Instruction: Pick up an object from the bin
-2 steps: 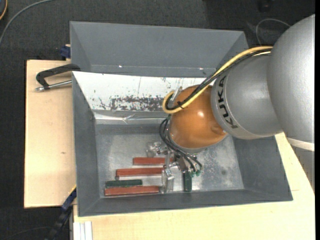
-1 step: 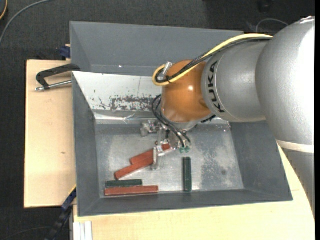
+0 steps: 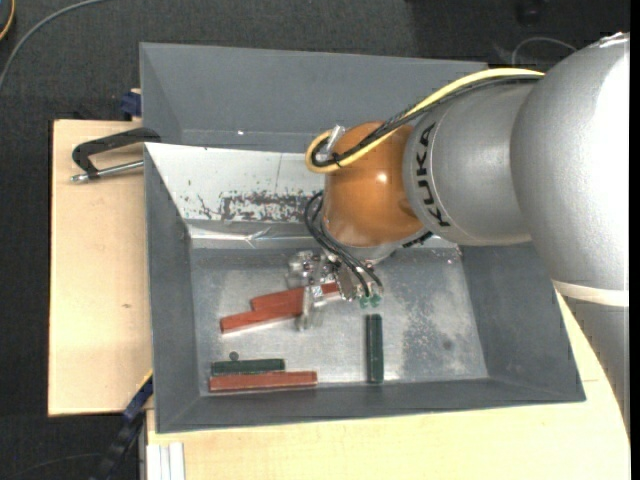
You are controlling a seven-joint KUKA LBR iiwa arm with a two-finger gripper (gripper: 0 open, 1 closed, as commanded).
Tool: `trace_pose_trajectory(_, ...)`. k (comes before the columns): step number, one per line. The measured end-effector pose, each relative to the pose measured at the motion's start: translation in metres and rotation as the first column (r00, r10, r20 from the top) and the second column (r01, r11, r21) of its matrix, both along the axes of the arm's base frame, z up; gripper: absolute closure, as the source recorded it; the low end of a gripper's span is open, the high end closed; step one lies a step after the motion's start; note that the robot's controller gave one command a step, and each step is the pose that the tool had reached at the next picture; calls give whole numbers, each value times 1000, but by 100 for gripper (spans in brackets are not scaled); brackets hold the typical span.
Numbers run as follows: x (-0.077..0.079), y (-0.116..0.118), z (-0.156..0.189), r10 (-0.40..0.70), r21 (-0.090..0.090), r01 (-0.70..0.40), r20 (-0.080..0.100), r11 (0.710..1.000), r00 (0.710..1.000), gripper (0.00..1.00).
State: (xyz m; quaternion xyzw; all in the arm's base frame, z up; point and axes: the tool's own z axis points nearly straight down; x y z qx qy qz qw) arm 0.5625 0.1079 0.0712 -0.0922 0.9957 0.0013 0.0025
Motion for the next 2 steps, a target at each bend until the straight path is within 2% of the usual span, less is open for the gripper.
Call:
trace_pose_trajectory(1, 3, 1, 101, 0, 1, 0, 9, 1000, 1000, 100)
trace_pose_trajectory(2, 4, 2, 113, 0, 0, 0, 3, 1000, 1000, 100)
